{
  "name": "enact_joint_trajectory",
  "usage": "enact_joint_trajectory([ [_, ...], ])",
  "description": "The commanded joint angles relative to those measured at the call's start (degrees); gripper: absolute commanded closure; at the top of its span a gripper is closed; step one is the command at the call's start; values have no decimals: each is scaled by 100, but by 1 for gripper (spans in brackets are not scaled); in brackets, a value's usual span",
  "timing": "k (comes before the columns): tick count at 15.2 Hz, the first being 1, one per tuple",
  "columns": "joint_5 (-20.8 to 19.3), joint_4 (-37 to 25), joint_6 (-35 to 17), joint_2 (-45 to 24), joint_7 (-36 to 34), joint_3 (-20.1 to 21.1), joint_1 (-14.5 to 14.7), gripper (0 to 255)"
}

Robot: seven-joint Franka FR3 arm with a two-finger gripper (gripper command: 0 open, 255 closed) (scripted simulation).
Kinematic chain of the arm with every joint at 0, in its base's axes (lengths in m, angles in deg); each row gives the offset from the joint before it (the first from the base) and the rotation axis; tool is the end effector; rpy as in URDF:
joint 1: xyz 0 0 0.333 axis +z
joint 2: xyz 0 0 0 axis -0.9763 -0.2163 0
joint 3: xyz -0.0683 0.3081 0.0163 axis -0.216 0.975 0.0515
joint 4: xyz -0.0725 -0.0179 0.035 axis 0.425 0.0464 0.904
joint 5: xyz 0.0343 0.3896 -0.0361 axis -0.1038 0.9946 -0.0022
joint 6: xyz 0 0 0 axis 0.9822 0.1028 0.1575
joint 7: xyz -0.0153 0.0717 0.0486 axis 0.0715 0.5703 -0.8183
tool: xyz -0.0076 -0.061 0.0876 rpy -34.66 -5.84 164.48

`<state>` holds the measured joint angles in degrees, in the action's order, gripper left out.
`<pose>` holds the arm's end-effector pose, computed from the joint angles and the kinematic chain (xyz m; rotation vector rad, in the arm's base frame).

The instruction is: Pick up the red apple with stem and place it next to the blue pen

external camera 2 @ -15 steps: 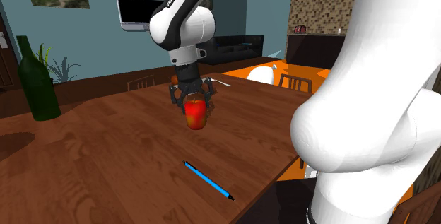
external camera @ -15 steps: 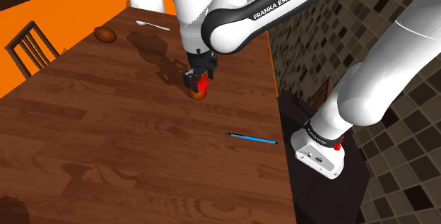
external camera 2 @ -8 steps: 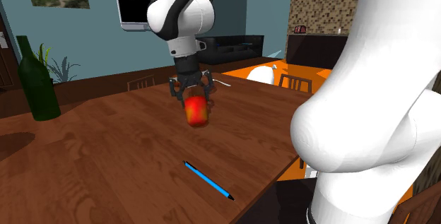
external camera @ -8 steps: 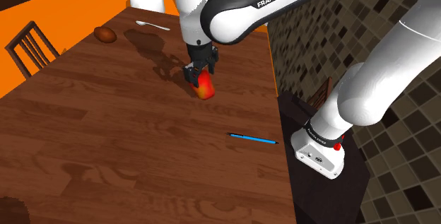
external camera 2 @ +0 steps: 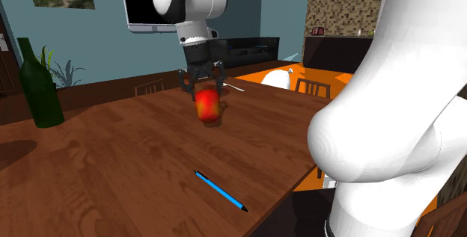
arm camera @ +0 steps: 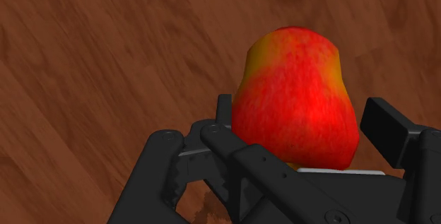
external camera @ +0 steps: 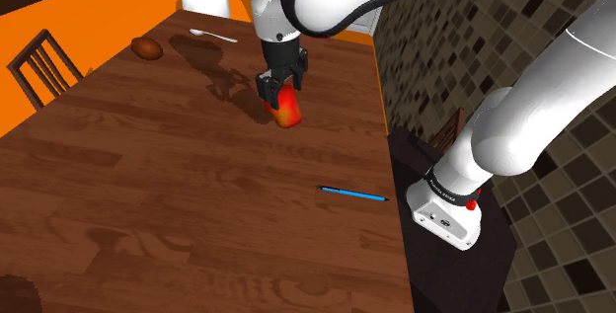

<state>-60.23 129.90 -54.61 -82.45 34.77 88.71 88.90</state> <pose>0.4168 0.2908 0.4257 2.9690 0.2034 -0.0938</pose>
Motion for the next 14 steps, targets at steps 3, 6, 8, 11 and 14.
enact_joint_trajectory([
  [3,43,-224,303,88,49,-6,2,255],
  [6,72,-393,529,152,89,-16,0,255],
  [8,87,-511,679,188,114,-22,-1,255],
  [11,105,-699,905,232,147,-31,-4,255],
  [14,118,-897,1132,265,176,-38,-7,255],
])
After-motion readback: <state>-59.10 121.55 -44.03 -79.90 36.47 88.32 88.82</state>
